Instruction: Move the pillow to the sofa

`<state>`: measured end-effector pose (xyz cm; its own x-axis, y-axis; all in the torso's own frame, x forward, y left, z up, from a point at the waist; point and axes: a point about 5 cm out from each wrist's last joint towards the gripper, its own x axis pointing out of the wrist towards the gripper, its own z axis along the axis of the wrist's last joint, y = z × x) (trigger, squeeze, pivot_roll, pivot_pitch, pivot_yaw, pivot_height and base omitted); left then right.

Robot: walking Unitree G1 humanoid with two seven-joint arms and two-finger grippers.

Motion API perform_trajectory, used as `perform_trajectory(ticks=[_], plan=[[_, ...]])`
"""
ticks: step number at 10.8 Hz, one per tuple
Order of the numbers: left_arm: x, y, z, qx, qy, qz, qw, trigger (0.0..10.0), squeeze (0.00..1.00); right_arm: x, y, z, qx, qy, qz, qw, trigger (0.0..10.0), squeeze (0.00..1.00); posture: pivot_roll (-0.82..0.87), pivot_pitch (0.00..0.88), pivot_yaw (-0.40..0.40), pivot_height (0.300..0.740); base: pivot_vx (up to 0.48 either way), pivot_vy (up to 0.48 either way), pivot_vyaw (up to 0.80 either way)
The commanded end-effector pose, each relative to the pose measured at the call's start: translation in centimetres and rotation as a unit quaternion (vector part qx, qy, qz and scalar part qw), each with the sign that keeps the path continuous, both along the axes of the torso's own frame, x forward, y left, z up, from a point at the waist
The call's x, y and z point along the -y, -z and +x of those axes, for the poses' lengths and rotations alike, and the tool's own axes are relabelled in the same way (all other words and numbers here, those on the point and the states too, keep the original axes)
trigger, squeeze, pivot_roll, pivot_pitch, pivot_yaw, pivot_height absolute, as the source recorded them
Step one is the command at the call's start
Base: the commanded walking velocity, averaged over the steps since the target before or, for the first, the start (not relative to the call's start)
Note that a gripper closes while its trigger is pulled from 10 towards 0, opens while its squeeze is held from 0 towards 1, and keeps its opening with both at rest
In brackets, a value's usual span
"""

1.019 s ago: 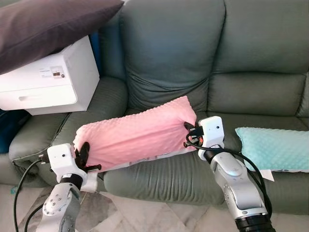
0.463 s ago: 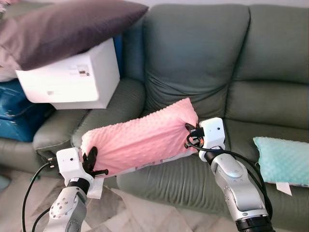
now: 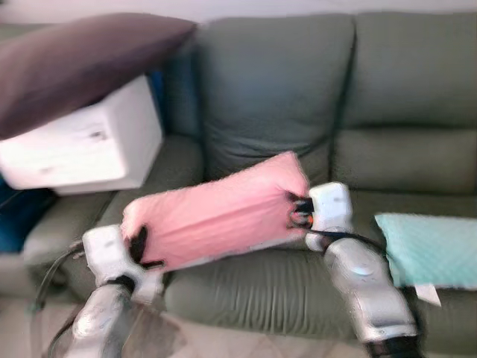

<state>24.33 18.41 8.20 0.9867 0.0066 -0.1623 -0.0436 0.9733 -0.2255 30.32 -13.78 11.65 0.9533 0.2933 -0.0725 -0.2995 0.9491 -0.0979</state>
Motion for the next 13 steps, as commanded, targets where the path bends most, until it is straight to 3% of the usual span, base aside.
perform_trajectory(ticks=[1,10,13], plan=[[-1.09,-0.48,-0.06,0.008,-0.015,0.011,1.0,10.0,0.0,-0.84,-1.07,0.19,0.021,-0.009,0.008,1.0,10.0,0.0,-0.21,0.03,0.082,0.74,0.368,0.0,-0.72],[-1.93,0.15,0.23,-0.023,-0.061,0.0,0.998,10.0,0.0,-0.93,-1.01,0.13,0.021,-0.013,0.005,1.0,10.0,0.0,-0.2,0.028,0.08,0.74,0.037,0.0,-0.06],[-1.99,0.29,0.34,-0.03,-0.056,0.009,0.998,10.0,0.0,-1.02,-1.07,0.21,0.023,-0.013,0.006,1.0,10.0,0.0,-0.21,0.024,0.081,0.74,0.0,0.426,0.0]])
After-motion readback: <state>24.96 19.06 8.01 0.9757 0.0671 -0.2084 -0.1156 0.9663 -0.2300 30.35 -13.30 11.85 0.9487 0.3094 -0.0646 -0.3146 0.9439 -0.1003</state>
